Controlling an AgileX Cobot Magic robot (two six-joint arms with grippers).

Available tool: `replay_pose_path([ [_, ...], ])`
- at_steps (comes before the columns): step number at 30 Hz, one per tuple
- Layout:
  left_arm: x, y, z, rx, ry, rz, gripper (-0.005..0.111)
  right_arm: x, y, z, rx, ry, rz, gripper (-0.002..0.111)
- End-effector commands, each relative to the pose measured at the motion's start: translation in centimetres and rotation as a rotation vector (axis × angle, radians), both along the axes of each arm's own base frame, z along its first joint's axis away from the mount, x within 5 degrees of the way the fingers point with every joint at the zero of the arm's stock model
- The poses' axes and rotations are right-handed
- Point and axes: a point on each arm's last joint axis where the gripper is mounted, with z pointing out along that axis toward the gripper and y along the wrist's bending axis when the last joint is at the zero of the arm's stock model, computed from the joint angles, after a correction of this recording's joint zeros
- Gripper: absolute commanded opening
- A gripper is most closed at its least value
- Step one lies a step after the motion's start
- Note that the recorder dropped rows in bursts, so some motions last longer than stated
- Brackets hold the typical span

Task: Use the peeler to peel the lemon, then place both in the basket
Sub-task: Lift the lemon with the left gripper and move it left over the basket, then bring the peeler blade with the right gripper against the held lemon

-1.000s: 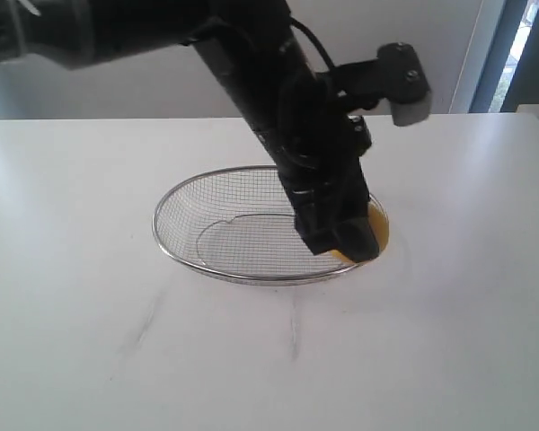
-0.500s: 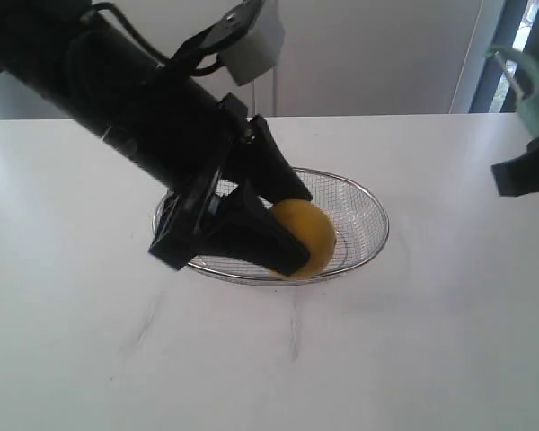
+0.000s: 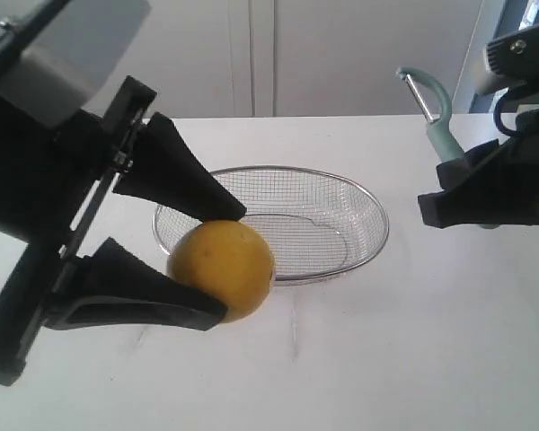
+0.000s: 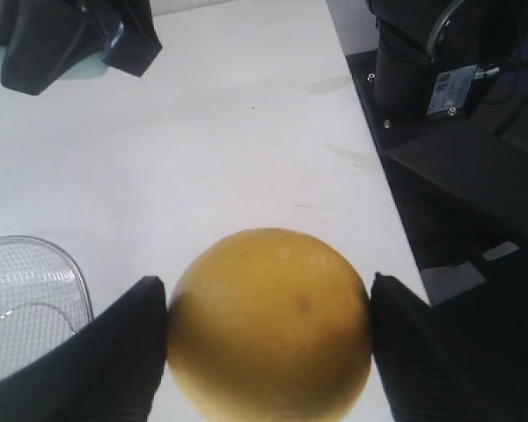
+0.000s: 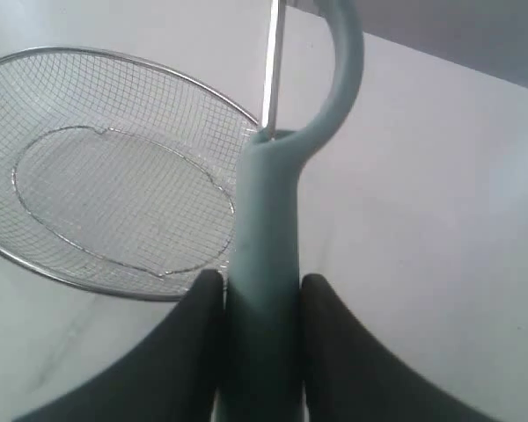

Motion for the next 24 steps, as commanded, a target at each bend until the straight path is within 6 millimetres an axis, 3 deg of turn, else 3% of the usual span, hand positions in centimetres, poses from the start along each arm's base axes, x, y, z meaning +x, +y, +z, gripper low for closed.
replay_pose_path([
  [1, -0.8, 0.8, 0.4, -0.022, -0.051, 0.005, 0.0, 0.1, 0.3, -0.3, 0.02, -0.012, 0.031, 0.0],
  [7, 1.1, 0.8, -3.0, -0.043, -0.1, 0.222, 0.0, 0.8, 1.8, -2.0, 0.018, 0.07, 0.134, 0.0],
  [19, 1.6, 0.8, -2.9, -0.061, -0.125, 0.275, 0.0, 1.8, 4.0, -4.3, 0.054, 0.176, 0.287, 0.0],
  [24, 2.1, 0.9, -2.8, -0.076, -0.149, 0.318, 0.0, 1.8, 4.9, -4.4, 0.099, 0.236, 0.352, 0.0],
])
